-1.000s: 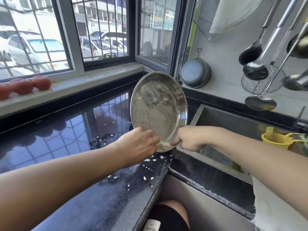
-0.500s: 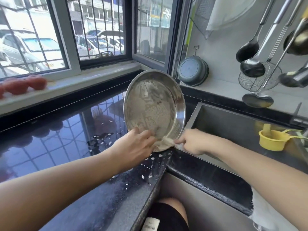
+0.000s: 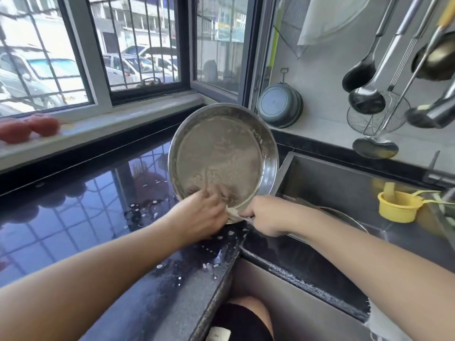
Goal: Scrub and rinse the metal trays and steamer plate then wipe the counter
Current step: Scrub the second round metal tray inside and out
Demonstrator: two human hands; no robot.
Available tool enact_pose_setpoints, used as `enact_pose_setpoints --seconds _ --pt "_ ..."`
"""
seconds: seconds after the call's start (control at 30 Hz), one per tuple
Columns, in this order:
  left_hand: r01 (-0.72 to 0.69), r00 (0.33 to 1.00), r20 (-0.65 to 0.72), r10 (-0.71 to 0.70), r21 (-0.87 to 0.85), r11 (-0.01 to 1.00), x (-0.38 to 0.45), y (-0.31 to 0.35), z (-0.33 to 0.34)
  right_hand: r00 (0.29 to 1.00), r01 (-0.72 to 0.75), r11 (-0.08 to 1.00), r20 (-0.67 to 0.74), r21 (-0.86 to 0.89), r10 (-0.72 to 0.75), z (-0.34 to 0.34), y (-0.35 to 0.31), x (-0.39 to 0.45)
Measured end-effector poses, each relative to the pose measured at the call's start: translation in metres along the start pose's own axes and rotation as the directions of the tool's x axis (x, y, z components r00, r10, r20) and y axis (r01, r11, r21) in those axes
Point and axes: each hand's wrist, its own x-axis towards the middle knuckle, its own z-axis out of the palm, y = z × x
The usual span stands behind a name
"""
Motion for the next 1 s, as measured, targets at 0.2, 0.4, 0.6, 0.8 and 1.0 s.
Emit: enact_pose_setpoints --seconds 0.2,0.4,0.6,0.8,1.0 --pt "0.009 0.999 -0.048 -0.012 -0.059 0.998 0.003 -0.005 0.001 0.994 -0.077 0.993 -0.084 -0.094 0.069 0.000 0.021 -0.003" --pt "0.056 0.997 0.066 -0.048 -0.122 0.991 -0.027 -0.054 -0.019 0.972 -0.178 0.979 -0.173 -0.100 0.159 -0.021 0.035 0.010" --pt "0.088 0.974 0.219 -0.064 -0.100 0.991 0.002 -0.005 -0.040 0.997 -0.065 0.989 -0.042 -0.135 0.060 -0.013 0.011 0.018" --pt "0.200 0.976 0.126 -0.175 -0.225 0.954 0.025 0.029 -0.009 0.999 0.035 0.999 -0.017 -0.024 -0.035 -0.003 0.021 0.015" --pt "0.059 0.997 0.064 -0.044 -0.251 0.966 -0.004 -0.002 -0.025 0.998 0.047 0.999 0.040 -0.022 -0.046 -0.016 0.031 0.010"
